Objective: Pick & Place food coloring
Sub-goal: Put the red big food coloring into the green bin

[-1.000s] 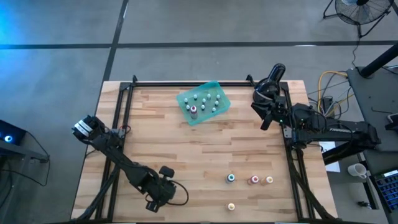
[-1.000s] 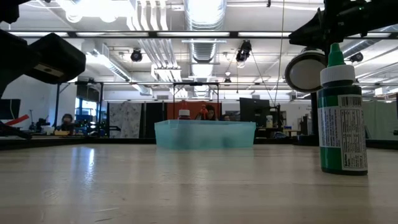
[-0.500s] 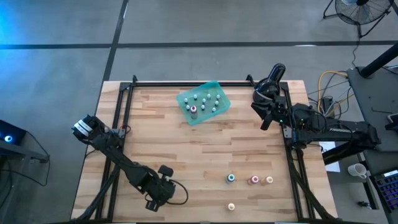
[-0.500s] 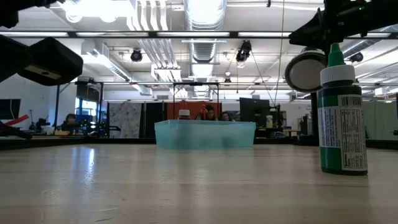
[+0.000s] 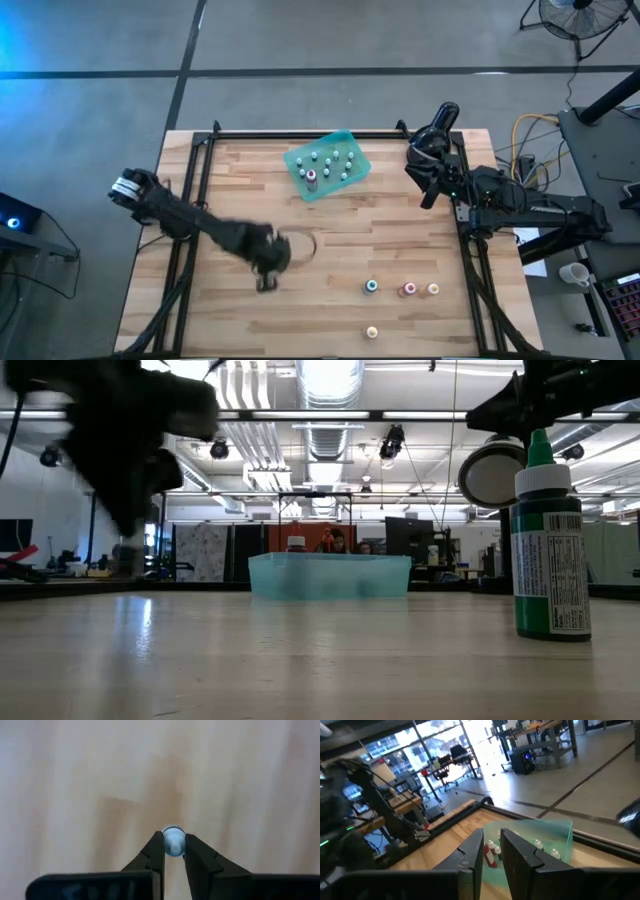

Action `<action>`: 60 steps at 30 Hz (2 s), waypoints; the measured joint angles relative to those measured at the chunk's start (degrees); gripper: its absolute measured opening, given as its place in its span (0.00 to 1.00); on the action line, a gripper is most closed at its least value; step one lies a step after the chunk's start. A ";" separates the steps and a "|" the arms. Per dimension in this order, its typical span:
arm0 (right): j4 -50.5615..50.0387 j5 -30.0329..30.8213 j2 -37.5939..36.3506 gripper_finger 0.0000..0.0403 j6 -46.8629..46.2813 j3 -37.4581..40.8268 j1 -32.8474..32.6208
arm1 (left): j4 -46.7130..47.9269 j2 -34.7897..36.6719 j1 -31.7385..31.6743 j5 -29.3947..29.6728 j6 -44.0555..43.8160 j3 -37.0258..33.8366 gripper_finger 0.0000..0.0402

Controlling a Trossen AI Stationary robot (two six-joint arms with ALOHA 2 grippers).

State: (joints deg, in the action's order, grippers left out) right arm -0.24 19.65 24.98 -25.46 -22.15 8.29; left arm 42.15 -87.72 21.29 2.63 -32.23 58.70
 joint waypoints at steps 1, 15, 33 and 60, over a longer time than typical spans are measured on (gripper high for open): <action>0.06 0.01 -0.48 0.15 0.03 0.00 0.00 | 0.38 1.30 -2.66 0.51 0.14 0.00 0.06; -1.96 7.94 -7.28 0.15 2.97 0.00 0.00 | -0.61 11.62 -47.80 3.20 14.25 13.73 0.06; -2.57 18.54 0.30 0.15 -1.13 0.00 0.00 | 8.24 -27.34 -60.18 -14.47 39.02 51.63 0.06; -2.97 22.48 0.30 0.15 -4.36 -0.02 0.00 | 13.63 -45.50 -56.66 -6.49 34.47 62.90 0.07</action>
State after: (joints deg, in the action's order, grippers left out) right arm -3.20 42.13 25.28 -29.82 -22.17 8.29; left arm 55.78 -133.22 -35.37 -3.86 2.23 121.60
